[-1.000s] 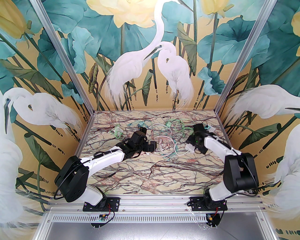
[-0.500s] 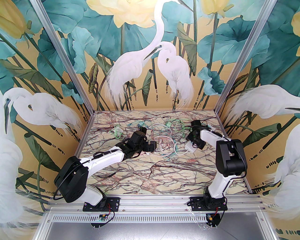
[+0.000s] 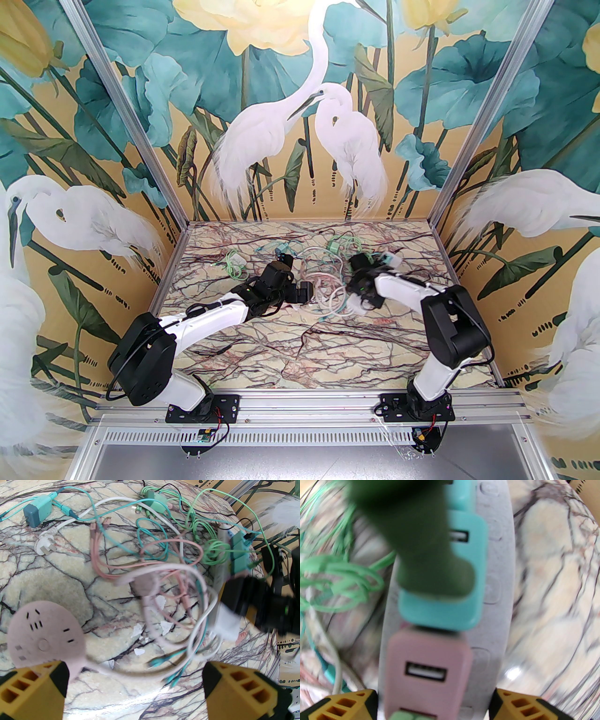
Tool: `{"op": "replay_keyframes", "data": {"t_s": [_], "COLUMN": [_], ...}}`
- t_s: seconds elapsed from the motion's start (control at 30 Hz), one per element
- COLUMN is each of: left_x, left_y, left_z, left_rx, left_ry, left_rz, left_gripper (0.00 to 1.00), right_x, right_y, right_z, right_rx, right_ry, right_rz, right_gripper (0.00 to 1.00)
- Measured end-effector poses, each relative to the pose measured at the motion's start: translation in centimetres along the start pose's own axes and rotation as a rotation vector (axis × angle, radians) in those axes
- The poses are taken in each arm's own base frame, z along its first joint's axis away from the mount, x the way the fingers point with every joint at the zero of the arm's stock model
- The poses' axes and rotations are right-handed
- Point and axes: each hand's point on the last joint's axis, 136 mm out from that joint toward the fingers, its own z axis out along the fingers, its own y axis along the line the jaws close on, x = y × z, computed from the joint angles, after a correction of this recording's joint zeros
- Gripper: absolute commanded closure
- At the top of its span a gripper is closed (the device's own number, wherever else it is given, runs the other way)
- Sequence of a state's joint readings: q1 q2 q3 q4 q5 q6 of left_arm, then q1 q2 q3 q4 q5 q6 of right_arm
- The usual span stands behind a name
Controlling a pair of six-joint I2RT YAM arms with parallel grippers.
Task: Pull the plug off the socket
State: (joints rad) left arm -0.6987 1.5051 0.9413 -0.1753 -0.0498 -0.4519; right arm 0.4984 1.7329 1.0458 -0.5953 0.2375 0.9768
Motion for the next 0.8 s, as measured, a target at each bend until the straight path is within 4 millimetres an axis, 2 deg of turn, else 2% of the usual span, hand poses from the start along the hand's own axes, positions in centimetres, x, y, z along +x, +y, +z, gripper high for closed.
{"op": "replay_keyframes", "data": {"t_s": [0.2, 0.33, 0.47, 0.57, 0.67, 0.8], "left_x": [-0.4, -0.9, -1.1, -1.8, -2.5, -2.9], "left_y": [0.6, 1.4, 3.1, 4.5, 5.9, 6.7], "left_z": [-0.8, -1.7, -3.2, -4.3, -5.2, -5.6], "left_rx": [-0.025, -0.060, -0.115, -0.143, -0.165, -0.178], "left_ry": [-0.034, -0.073, -0.121, -0.164, -0.202, -0.225], "left_rz": [-0.002, -0.004, -0.024, -0.062, -0.102, -0.123], "left_gripper": [0.01, 0.01, 0.01, 0.01, 0.00, 0.00], "right_x": [4.7, 6.2, 7.1, 8.0, 8.4, 7.4], "right_y": [4.8, 7.9, 10.4, 11.6, 12.0, 12.3], "right_z": [-1.3, -1.6, -1.9, -2.4, -3.1, -5.8], "right_rx": [-0.037, -0.054, -0.084, -0.119, -0.139, -0.193], "right_ry": [0.031, 0.043, 0.062, 0.089, 0.100, 0.062], "right_rz": [-0.077, -0.101, -0.117, -0.139, -0.172, -0.228], "right_gripper": [0.17, 0.16, 0.14, 0.10, 0.05, 0.00]}}
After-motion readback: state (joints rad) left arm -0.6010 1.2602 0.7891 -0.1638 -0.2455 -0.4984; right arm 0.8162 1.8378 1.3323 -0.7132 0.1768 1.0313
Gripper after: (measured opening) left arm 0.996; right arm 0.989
